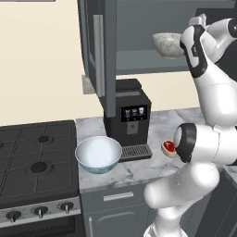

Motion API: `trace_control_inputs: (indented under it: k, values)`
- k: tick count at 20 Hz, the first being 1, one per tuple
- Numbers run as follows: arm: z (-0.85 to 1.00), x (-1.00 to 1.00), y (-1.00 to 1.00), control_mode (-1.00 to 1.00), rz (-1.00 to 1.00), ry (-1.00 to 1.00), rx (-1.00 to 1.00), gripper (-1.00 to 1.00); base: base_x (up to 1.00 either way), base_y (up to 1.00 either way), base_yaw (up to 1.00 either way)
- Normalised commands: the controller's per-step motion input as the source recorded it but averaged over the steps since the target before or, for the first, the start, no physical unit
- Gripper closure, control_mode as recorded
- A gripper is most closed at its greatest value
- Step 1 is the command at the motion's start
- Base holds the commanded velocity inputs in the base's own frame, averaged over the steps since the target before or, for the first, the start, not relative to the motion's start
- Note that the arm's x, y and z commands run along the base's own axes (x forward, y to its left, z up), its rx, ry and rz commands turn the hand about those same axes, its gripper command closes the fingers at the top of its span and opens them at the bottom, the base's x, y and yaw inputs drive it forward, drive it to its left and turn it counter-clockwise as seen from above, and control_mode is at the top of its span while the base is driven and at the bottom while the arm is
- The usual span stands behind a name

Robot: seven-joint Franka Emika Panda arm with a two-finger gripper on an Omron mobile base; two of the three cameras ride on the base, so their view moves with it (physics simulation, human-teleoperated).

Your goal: Pick both bowls and place them on the counter. Then place the steak in one bowl and place the cookie dough ball in the other bowl.

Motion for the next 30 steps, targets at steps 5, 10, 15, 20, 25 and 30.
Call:
trace_control_inputs:
  k: [5,10,15,20,25,30]
  values:
    - [-0.13,0.34,-0.09,-1.00,0.06,0.03,0.00,-1.00,0.00,0.00,0.00]
    - [-0.06,0.43,-0.03,-1.00,0.07,0.01,0.00,-1.00,0.00,0.00,0.00]
    - [-0.03,0.42,-0.12,-1.00,0.07,0.04,0.00,-1.00,0.00,0.00,0.00]
    - [0.01,0.32,-0.11,-1.00,0.06,0.03,0.00,-1.00,0.00,0.00,0.00]
    - [-0.06,0.00,-0.01,-1.00,0.06,0.00,0.00,1.00,0.00,0.00,0.00]
    - [-0.20,-0.36,0.02,-1.00,0.05,0.00,-0.05,1.00,0.00,0.00,0.00]
